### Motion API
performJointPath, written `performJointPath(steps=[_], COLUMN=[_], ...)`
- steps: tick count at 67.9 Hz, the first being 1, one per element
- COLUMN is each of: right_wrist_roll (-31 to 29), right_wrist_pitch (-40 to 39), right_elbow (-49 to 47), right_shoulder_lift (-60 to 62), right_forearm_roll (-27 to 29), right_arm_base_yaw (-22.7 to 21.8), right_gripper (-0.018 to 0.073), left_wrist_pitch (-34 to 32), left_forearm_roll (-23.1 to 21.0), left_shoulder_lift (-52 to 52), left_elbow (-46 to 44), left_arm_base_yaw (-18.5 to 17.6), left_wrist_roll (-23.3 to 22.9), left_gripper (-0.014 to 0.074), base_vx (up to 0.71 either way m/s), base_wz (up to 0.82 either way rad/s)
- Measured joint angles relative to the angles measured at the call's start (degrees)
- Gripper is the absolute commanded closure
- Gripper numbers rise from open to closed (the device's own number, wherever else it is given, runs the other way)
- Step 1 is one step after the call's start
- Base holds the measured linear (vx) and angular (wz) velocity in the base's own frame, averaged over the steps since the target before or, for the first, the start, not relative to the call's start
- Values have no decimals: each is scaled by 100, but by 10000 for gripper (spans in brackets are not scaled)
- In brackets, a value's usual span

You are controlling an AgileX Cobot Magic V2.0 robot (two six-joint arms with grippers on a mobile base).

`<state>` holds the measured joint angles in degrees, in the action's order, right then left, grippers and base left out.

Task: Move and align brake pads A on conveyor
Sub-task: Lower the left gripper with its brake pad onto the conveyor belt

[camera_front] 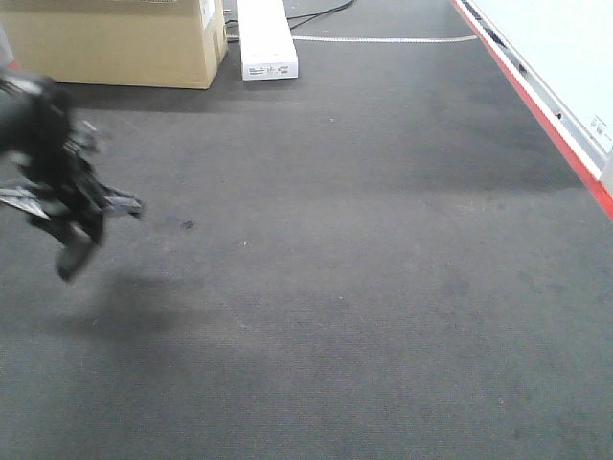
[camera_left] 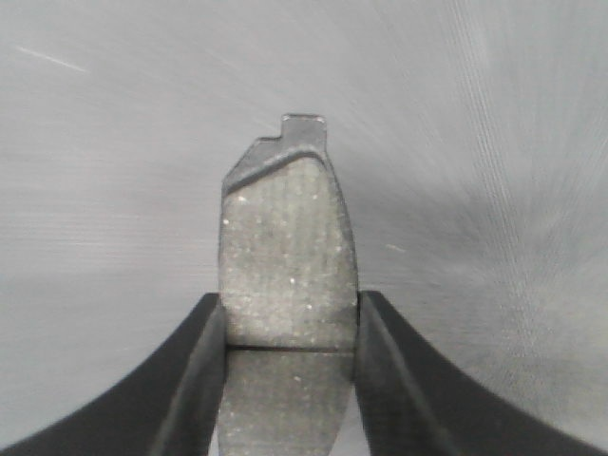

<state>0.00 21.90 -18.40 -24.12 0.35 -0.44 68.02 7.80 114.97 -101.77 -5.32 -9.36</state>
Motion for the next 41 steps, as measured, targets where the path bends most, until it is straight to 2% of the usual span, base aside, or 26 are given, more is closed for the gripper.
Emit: performJointPath(steps=[14, 27, 41], right_wrist_roll=[0, 0, 0], right_wrist_pitch=[0, 0, 0], right_elbow=[0, 0, 0], right_shoulder_lift=[0, 0, 0], right_forearm_roll=[0, 0, 0], right_arm_base_yaw=[0, 0, 0], right_gripper=[564, 564, 564], left_wrist_pitch=[-34, -468, -851], left_forearm_roll=[-42, -372, -397], left_shoulder_lift=[-488, -735, -774], left_elbow=[137, 970, 1592], left_arm_base_yaw=[319, 325, 325], left_wrist_roll=[114, 219, 219], left_gripper=[602, 602, 602], base_vx=[0, 0, 0], base_wz=[0, 0, 0])
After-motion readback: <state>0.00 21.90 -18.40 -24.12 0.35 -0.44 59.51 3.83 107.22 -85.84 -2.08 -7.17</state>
